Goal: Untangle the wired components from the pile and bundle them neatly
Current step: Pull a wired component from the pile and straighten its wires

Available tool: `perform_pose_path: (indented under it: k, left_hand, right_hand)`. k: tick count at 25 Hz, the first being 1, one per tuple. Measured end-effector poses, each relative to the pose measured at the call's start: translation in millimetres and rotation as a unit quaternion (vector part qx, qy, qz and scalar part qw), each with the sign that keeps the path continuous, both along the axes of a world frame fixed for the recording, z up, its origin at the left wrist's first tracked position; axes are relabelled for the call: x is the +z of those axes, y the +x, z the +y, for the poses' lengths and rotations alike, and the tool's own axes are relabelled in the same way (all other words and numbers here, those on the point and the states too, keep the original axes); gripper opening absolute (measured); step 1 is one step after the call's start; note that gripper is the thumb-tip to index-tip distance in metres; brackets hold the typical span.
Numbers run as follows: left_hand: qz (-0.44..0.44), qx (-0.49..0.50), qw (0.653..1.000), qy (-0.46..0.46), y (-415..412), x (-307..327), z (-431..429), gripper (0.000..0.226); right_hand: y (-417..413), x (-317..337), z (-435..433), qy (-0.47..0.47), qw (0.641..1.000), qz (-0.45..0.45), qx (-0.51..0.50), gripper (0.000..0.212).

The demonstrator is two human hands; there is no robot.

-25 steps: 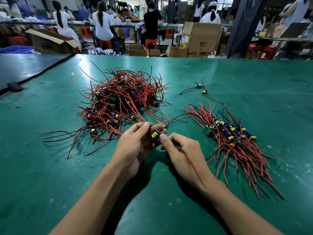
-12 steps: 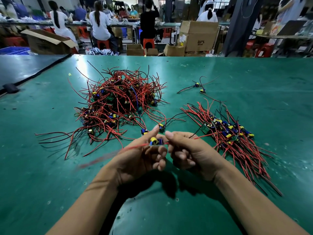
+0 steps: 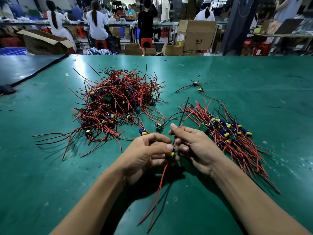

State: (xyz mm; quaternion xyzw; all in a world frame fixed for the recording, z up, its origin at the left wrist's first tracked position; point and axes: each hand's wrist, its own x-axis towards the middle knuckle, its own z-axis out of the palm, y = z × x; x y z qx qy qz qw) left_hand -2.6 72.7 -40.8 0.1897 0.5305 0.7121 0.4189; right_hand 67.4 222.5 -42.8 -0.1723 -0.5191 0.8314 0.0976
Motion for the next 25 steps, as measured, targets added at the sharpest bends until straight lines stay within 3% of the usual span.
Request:
perform_pose_path:
  k: [5,9,14,17,25]
  left_hand:
    - [0.041,-0.001,0.998,-0.053,6.7,-0.8,3.0,0.012]
    - [0.061,0.024,0.996,-0.064,8.3,-2.1,5.5,0.012]
    - [0.104,-0.015,0.993,-0.06,9.8,-3.6,4.8,0.01]
    - [0.111,-0.025,0.992,-0.063,9.4,-3.7,4.2,0.011]
    - [0.139,0.055,0.988,-0.043,11.9,-10.4,7.4,0.02]
  right_hand:
    - [3.1,-4.4,-0.7,0.132,0.99,-0.029,0.041,0.026]
    - [4.2,-4.2,-2.0,0.17,0.984,-0.051,0.009,0.034]
    - [-1.3,-0.9,-0.6,0.055,0.993,-0.039,-0.092,0.038]
    - [-1.8,1.5,2.5,-0.001,0.994,-0.038,-0.098,0.042]
    - [-0.2,-6.1,-10.3,0.058,0.997,-0.046,-0.001,0.035]
